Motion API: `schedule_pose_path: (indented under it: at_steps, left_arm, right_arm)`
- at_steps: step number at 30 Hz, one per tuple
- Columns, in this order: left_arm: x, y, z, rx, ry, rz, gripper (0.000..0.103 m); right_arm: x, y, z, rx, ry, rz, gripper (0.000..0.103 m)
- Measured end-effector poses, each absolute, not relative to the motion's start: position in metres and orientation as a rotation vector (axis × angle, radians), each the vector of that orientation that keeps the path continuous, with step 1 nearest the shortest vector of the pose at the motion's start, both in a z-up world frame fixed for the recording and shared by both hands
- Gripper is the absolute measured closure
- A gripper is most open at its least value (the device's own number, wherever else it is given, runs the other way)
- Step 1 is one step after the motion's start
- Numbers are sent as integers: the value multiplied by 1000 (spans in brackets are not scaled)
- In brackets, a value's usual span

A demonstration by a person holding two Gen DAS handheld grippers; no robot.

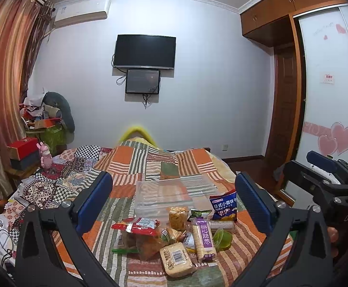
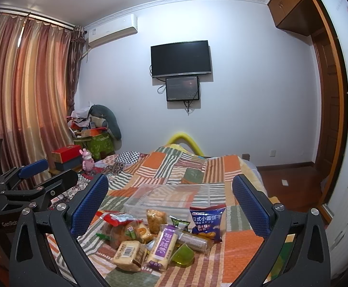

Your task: Organize snacks

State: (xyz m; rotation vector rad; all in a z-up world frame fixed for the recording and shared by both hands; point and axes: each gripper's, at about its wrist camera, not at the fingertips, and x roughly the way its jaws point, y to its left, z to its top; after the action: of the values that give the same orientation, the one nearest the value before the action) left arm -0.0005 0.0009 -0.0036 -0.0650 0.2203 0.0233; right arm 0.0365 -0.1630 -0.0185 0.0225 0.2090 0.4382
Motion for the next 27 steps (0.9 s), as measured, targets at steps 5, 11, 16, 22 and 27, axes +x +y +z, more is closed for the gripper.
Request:
schedule_pose_path:
  at_steps: [5,11,16,22,27]
  left_arm:
    - [-1,1,-4,-65,219,25,0]
    - [-1,0,-4,-64,224,24,0]
    - [-1,0,-4,-62,226,23,0]
    - [-1,0,-4,-63,226,24,0]
    - [-1,0,-4,-63,226,23,0]
  right_arm:
    - [37,-163,-19,23,209,438,0]
    - [37,-163,-18,23,211,438,0]
    - [37,-163,-18,23,212,437,0]
    - [37,-166,-19,29,215,436,0]
    - [38,-168,-20,33,219,434,0]
